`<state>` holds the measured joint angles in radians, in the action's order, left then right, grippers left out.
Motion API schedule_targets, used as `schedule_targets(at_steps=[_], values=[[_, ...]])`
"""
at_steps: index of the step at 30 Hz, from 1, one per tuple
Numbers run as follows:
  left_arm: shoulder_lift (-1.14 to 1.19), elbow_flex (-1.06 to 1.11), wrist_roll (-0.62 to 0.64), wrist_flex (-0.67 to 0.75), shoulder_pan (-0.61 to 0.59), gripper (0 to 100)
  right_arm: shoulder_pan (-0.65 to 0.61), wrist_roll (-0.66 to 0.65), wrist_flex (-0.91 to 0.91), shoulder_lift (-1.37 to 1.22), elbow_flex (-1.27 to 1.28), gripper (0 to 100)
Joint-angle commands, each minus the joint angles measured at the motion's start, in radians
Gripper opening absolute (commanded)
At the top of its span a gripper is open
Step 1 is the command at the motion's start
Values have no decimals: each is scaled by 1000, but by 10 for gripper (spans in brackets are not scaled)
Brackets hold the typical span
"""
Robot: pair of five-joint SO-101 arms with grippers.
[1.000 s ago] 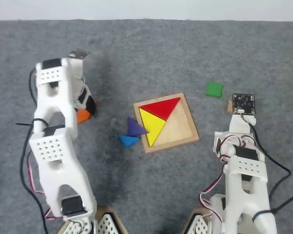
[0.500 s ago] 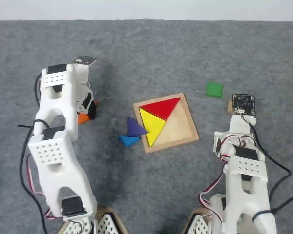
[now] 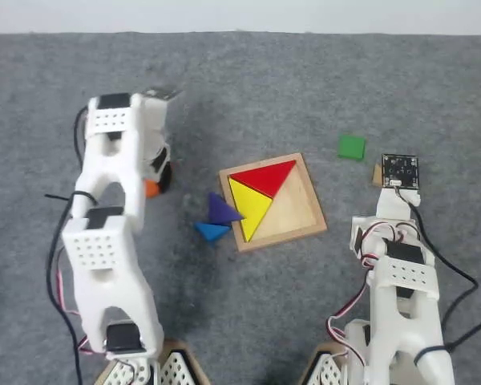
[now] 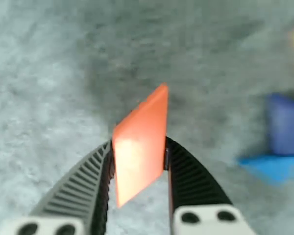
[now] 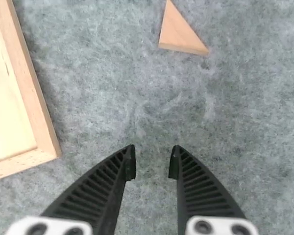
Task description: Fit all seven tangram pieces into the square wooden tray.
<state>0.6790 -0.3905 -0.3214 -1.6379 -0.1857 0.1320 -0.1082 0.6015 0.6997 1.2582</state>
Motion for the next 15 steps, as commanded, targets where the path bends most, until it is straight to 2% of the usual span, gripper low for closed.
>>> schedule_targets(at_steps=[1, 5, 10, 15], values=[[-183, -70, 74, -92, 141, 10, 13, -14, -15, 38, -3, 123], [-272, -67, 219, -87, 293, 10, 15, -14, -15, 39, -8, 123], [-272, -93, 437, -55, 514, 10, 58, -8, -15, 39, -11, 123], [-207, -133, 643, 29, 643, 11, 90, -5, -19, 39, -14, 123]])
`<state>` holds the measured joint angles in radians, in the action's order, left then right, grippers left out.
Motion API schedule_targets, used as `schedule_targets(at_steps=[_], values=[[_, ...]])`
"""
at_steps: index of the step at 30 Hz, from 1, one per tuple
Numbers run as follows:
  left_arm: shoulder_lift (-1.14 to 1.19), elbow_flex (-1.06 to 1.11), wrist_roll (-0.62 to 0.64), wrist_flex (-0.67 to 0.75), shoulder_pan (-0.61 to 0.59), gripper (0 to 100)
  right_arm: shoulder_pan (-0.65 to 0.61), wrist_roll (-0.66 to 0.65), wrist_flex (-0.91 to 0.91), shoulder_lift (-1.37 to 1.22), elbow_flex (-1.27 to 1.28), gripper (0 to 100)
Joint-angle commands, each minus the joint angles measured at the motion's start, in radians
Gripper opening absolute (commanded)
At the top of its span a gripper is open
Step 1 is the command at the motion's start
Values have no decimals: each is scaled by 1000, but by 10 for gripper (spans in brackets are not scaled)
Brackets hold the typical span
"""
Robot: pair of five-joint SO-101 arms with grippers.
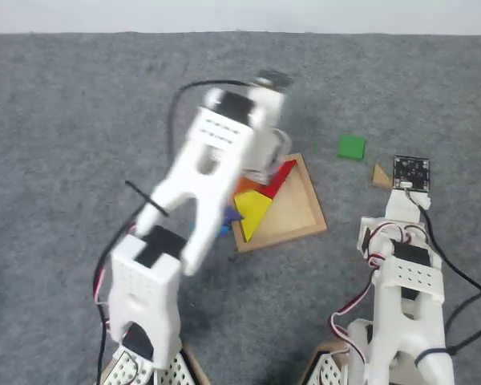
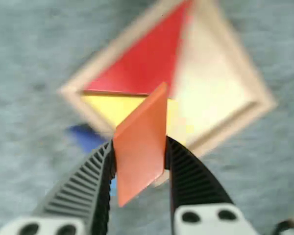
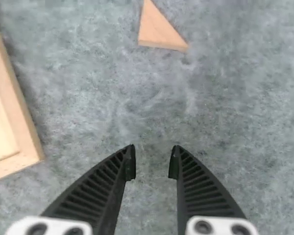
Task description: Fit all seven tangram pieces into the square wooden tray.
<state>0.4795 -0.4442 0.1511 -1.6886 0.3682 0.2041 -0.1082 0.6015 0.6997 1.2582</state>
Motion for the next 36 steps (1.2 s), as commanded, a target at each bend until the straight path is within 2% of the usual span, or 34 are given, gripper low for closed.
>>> schedule_targets(at_steps=[1, 8, 15, 19, 25, 36], values=[[12, -90, 216, 103, 104, 11, 13, -5, -15, 39, -17, 123], [183, -183, 465, 250, 152, 11, 70, 29, -21, 39, -28, 123], [341, -289, 575, 267, 153, 13, 73, 37, -24, 41, -29, 123], [419, -354, 588, 265, 153, 24, 73, 37, -24, 41, -29, 123], [497, -449, 557, 209, 147, 169, 71, 37, -24, 41, -29, 123], [512, -613, 569, 89, 95, 176, 70, 37, -24, 41, -29, 123]])
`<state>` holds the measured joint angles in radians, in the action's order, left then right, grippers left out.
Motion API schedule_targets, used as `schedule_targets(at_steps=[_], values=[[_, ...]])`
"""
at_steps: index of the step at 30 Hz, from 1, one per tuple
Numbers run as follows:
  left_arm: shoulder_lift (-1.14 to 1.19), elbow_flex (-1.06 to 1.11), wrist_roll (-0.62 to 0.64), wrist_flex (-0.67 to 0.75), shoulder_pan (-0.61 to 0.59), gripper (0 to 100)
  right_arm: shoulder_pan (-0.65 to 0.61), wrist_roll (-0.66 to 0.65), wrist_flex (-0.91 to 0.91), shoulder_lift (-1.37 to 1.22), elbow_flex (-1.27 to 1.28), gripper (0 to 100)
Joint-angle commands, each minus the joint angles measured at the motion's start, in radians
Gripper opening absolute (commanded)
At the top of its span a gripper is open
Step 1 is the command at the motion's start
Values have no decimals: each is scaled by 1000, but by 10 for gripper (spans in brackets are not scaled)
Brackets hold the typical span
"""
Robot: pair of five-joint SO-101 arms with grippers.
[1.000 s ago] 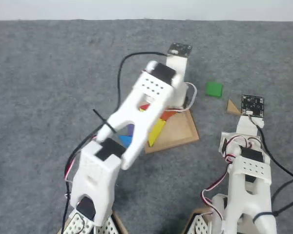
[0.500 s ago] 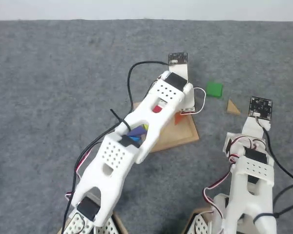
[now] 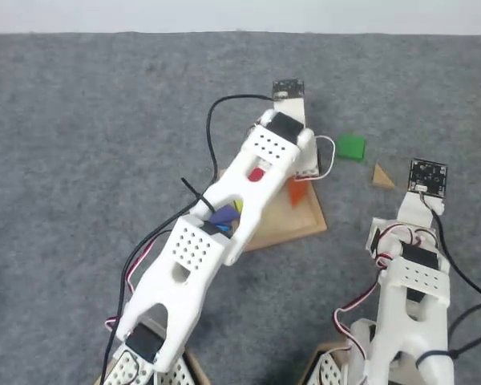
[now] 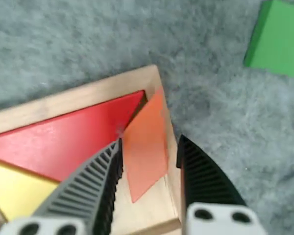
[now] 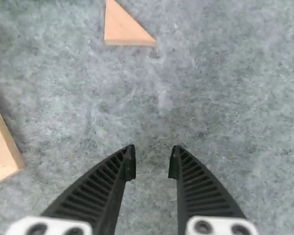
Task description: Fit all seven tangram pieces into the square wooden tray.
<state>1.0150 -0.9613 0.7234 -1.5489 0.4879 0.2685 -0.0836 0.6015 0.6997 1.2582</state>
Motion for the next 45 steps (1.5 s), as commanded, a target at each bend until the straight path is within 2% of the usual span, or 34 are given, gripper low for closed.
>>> schedule_targets(at_steps=[1, 7, 9, 14, 18, 20, 22, 26, 29, 32, 36, 40, 42, 45], values=[[-23, -125, -5, -69, -29, 177, 5, 12, -24, 41, -29, 123], [-23, -372, -75, -206, -31, 177, -10, 9, -22, 39, -28, 123], [-26, -463, -124, -212, -57, 174, -39, -28, -15, 39, -25, 123], [-89, -604, -258, -210, -199, 174, -82, -71, -13, 28, -21, 123], [-215, -613, -391, -210, -328, 174, -125, -74, 27, 28, -49, 123], [-298, -588, -499, -215, -388, 174, -165, -75, 71, 28, -86, 123], [-416, -460, -592, -216, -454, 175, -197, -75, 107, 27, -129, 123], [-707, 51, -698, -210, -600, 176, -278, -92, 182, -16, -259, 123], [-914, 375, -830, -207, -690, 177, -392, -89, 222, -133, -408, 123], [-1100, 674, -896, -163, -798, 177, -496, -87, 236, -298, -554, 123], [-1336, 1159, -905, 46, -891, 177, -559, -84, 191, -538, -675, 124], [-1559, 1638, -924, 331, -890, 177, -558, -44, 160, -676, -755, 124], [-1649, 1797, -922, 439, -890, 177, -558, -44, 160, -707, -773, 124], [-1740, 1891, -927, 477, -895, 177, -575, -44, 160, -743, -787, 124]])
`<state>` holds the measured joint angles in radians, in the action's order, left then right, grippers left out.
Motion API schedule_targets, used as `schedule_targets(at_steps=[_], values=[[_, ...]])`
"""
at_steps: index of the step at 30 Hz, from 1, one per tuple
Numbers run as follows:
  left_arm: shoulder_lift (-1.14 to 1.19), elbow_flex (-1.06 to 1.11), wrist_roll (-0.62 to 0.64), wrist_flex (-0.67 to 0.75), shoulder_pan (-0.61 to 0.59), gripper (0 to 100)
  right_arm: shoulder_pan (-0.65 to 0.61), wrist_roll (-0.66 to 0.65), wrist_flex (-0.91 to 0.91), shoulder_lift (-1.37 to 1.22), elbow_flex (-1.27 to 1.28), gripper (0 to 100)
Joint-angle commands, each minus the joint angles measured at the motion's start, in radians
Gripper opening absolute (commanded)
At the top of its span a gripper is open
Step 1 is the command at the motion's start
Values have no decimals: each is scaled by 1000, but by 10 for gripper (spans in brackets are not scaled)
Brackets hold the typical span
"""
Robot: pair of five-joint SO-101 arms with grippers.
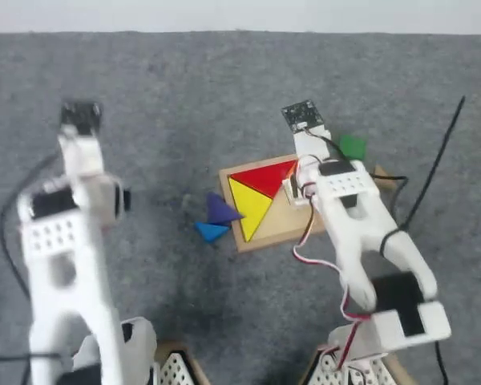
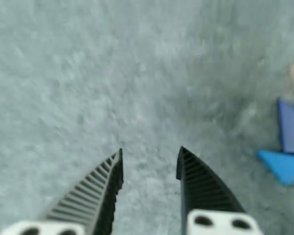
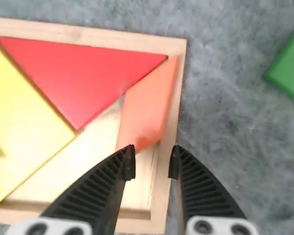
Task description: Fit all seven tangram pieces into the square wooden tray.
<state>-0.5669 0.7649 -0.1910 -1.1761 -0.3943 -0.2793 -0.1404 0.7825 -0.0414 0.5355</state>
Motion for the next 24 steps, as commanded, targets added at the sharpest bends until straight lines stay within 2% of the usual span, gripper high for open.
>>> schedule_targets(at_steps=[1, 5, 9, 14, 20, 24], values=[[-175, 177, -12, 104, -11, 177, -39, 12, -21, -12, -64, 124], [-184, 232, -12, 129, 12, 177, -76, 15, -22, -33, -66, 124], [-184, 272, -12, 186, 18, 177, -58, 17, -28, -39, -87, 124], [-184, 275, -12, 184, 18, 177, -5, 17, -21, -35, -123, 124], [-184, 277, -9, 186, 18, 177, -7, 14, -19, 30, -135, 124], [-184, 289, -9, 190, 28, 177, -2, 12, -30, -15, -157, 124]])
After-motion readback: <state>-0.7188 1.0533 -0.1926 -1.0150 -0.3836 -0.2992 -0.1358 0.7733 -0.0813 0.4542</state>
